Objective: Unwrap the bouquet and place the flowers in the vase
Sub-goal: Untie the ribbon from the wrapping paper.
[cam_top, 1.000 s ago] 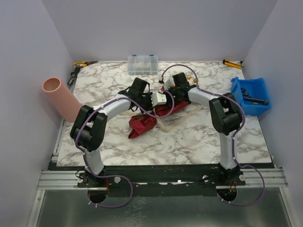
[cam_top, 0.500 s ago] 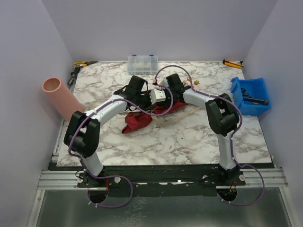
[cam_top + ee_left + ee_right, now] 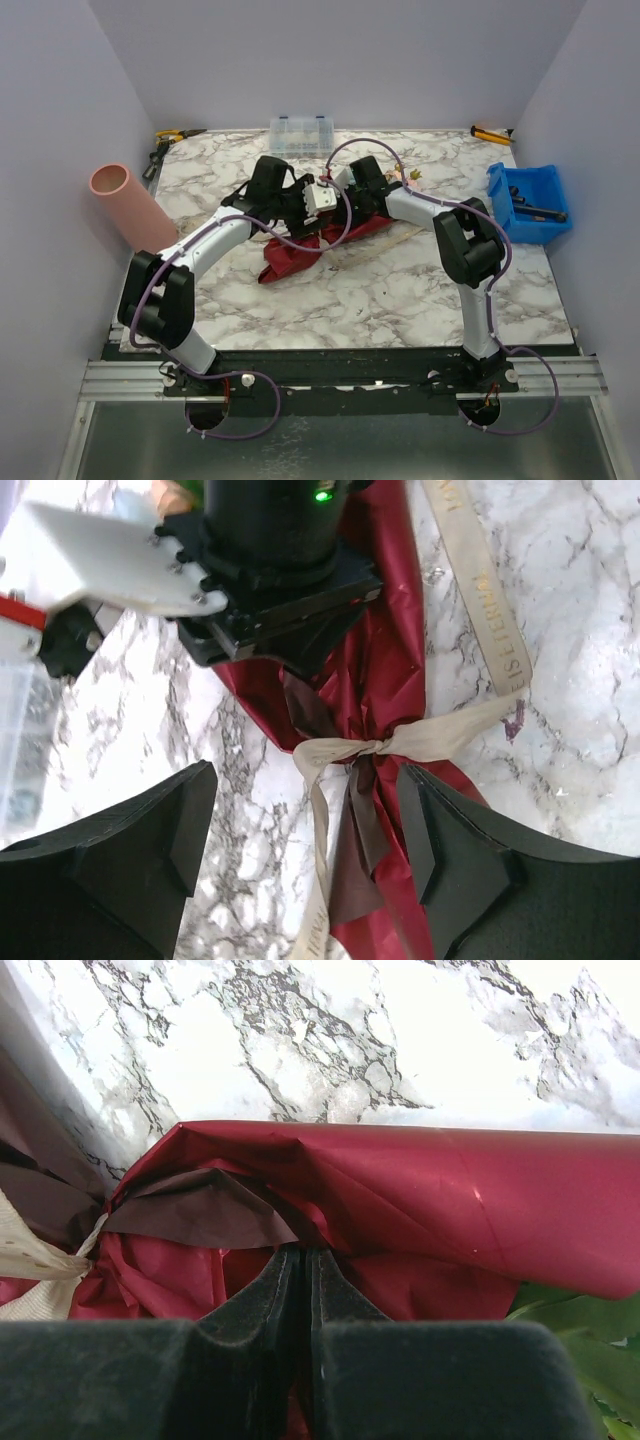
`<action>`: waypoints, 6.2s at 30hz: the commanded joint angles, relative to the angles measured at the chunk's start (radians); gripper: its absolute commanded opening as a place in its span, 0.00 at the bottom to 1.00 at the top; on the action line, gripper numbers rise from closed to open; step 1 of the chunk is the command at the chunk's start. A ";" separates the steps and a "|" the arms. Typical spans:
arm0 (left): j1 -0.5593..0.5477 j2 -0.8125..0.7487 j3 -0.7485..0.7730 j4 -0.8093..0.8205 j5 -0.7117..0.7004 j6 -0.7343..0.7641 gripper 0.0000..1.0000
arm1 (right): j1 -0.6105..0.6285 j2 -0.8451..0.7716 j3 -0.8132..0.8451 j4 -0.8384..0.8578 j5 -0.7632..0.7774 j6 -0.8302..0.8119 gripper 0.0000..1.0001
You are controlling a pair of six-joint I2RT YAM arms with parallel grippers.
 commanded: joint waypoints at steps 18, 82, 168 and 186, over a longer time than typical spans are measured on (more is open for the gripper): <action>-0.280 0.111 -0.190 0.052 -0.230 0.538 0.76 | 0.009 0.128 -0.056 -0.179 0.102 -0.039 0.10; 0.001 0.270 0.114 -0.001 0.014 -0.006 0.59 | 0.011 0.129 -0.057 -0.184 0.118 -0.049 0.10; 0.127 -0.007 -0.098 0.182 0.159 -0.076 0.68 | 0.011 0.166 -0.080 -0.191 0.202 -0.101 0.09; -0.128 0.069 -0.231 0.106 -0.058 0.436 0.60 | 0.012 0.174 -0.076 -0.202 0.199 -0.104 0.09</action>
